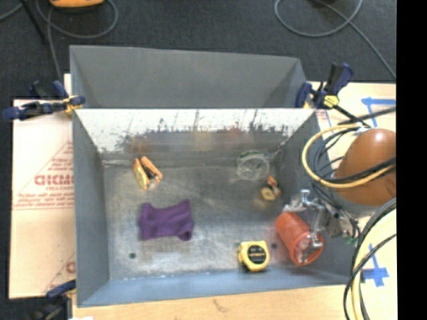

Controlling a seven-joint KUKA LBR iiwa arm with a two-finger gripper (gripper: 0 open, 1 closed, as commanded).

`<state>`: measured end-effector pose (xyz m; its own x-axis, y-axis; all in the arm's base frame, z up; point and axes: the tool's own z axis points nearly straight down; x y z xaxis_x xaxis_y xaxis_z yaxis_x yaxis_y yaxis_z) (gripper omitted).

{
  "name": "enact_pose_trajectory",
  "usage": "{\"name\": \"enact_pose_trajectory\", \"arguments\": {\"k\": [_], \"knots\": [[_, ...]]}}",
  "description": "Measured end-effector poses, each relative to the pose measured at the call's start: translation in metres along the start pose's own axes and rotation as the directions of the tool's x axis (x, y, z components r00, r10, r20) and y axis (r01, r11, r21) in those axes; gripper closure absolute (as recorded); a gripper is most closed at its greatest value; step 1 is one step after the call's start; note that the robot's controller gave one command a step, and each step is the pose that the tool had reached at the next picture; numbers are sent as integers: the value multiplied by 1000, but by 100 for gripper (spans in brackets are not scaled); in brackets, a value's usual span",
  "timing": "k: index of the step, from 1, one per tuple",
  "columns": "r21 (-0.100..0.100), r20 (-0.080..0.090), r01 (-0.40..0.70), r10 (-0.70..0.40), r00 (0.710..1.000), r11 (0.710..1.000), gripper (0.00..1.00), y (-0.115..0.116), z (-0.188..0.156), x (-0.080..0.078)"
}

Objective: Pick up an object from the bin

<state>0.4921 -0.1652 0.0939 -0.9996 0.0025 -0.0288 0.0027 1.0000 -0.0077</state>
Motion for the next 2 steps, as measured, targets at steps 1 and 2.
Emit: {"name": "enact_pose_trajectory", "arguments": {"k": [1, 2], "knots": [[0, 0, 1, -1, 1000, 1000, 100, 0, 0, 0], [0, 0, 1, -1, 1000, 1000, 100, 0, 0, 0]]}}
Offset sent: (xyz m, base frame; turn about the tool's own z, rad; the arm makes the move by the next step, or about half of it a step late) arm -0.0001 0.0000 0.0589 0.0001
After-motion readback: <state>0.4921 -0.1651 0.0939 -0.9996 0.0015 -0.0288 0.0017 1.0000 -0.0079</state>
